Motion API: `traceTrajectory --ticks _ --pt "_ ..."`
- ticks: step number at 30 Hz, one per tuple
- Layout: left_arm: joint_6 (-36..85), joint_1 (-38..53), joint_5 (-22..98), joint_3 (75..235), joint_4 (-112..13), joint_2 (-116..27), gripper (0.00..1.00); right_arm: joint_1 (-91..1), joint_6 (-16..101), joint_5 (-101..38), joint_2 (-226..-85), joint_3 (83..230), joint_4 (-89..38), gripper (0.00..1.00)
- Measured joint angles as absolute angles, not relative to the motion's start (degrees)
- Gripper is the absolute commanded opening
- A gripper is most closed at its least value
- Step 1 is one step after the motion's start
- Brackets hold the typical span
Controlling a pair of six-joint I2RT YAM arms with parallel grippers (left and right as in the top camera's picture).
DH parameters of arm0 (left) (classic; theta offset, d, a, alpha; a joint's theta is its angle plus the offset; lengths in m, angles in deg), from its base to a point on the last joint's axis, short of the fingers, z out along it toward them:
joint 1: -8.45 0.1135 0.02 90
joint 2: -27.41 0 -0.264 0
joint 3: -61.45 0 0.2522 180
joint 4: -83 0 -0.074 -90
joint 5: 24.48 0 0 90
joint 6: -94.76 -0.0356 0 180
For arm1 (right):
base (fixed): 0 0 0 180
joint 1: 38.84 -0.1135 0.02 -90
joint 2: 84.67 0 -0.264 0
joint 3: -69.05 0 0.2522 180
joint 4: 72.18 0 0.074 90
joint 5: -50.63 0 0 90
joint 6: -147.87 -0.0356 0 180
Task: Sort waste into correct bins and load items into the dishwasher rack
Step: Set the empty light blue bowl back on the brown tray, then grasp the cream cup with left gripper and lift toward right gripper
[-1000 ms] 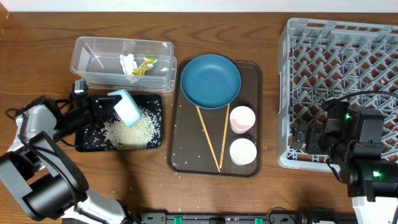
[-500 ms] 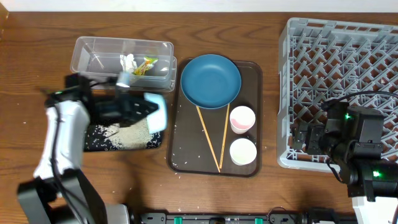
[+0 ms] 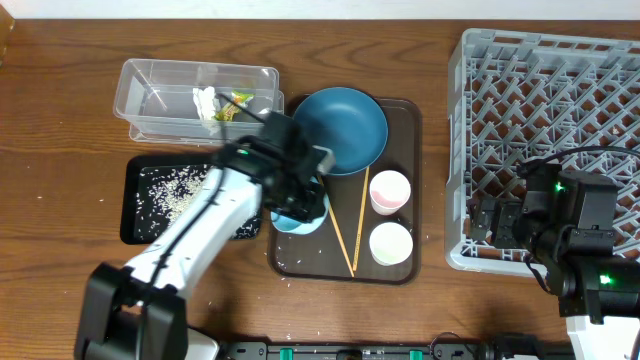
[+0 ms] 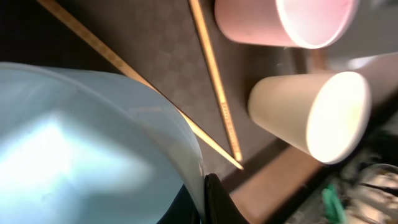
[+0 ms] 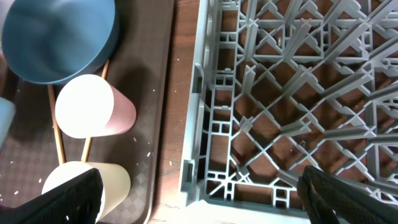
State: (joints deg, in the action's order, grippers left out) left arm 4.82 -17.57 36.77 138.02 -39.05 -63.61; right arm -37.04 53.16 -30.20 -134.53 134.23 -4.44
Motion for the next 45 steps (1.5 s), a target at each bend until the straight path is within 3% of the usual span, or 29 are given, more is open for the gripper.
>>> traceTrajectory --ticks 4,6,8,9,17,26,36,38,40,41,45 --pt "7.6 -22.0 41.8 138.0 -41.0 -66.7 0.09 -37.0 53.2 -30.2 -134.5 134.2 -4.4 0.99" --pt "7.9 -23.2 43.4 138.0 -41.7 -67.8 0.22 -37.0 53.2 -30.2 -134.5 134.2 -4.4 0.99" --pt "8.4 -23.8 44.3 138.0 -41.9 -68.5 0.44 -37.0 53.2 -30.2 -134.5 134.2 -4.3 0.99" --pt "8.7 -23.9 44.8 138.0 -41.9 -68.6 0.46 -37.0 53.2 -30.2 -134.5 134.2 -4.3 0.99" --pt "9.5 -23.8 46.1 141.3 -33.8 -66.5 0.49 -37.0 53.2 -30.2 -134.5 134.2 -4.2 0.99" --pt "10.7 -25.3 40.5 145.3 -35.8 -59.1 0.5 -37.0 53.2 -30.2 -134.5 134.2 -4.2 0.99" --pt "13.8 -35.7 40.0 144.6 -40.7 -68.2 0.47 -37.0 53.2 -30.2 -134.5 134.2 -4.2 0.99" --pt "14.6 -37.5 40.7 144.5 -40.9 -71.1 0.36 -37.0 53.2 -30.2 -134.5 134.2 -4.2 0.99" --pt "15.7 -38.4 41.1 144.4 -40.9 -73.5 0.13 -37.0 53.2 -30.2 -134.5 134.2 -4.1 0.99" --pt "16.0 -38.6 41.4 144.2 -40.8 -74.5 0.06 -37.0 53.2 -30.2 -134.5 134.2 -3.9 0.99" --pt "16.8 -38.1 42.0 143.9 -39.3 -75.1 0.06 -37.0 53.2 -30.2 -134.5 134.2 -3.8 0.99"
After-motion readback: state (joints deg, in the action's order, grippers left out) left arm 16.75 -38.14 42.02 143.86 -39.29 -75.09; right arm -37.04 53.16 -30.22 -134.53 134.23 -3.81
